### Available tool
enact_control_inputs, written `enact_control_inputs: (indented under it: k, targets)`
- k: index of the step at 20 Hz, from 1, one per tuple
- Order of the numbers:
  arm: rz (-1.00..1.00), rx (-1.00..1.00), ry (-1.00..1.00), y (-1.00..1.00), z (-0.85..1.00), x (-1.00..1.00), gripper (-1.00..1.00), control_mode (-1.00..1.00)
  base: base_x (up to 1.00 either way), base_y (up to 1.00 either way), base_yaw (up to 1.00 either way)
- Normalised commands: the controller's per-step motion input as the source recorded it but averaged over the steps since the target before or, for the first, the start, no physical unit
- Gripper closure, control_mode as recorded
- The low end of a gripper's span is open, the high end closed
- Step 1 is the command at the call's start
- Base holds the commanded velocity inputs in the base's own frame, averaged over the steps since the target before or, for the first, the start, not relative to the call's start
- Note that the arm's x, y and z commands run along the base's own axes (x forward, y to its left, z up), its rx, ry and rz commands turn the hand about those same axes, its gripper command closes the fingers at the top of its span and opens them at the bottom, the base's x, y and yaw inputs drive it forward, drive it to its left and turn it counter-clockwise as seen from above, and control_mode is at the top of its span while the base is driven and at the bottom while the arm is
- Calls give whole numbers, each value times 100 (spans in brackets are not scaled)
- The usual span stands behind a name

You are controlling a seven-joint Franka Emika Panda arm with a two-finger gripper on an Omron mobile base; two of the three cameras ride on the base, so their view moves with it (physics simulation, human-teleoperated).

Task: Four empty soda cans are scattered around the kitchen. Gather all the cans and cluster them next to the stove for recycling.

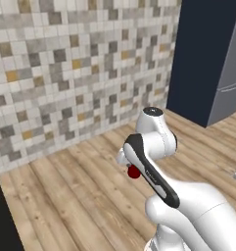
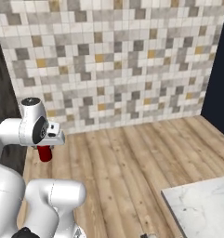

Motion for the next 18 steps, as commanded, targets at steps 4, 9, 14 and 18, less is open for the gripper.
enact_control_inputs:
  k: [4, 9, 14, 18]
  targets:
    - [0, 0, 0, 0, 0, 0, 100, 100, 72, 5, -15]
    - [0, 0, 0, 0, 0, 0, 100, 100, 57, 7, -36]
    - [0, 0, 0, 0, 0, 0, 100, 100, 50, 7, -45]
    - [0, 0, 0, 0, 0, 0, 100, 100, 51, 8, -44]
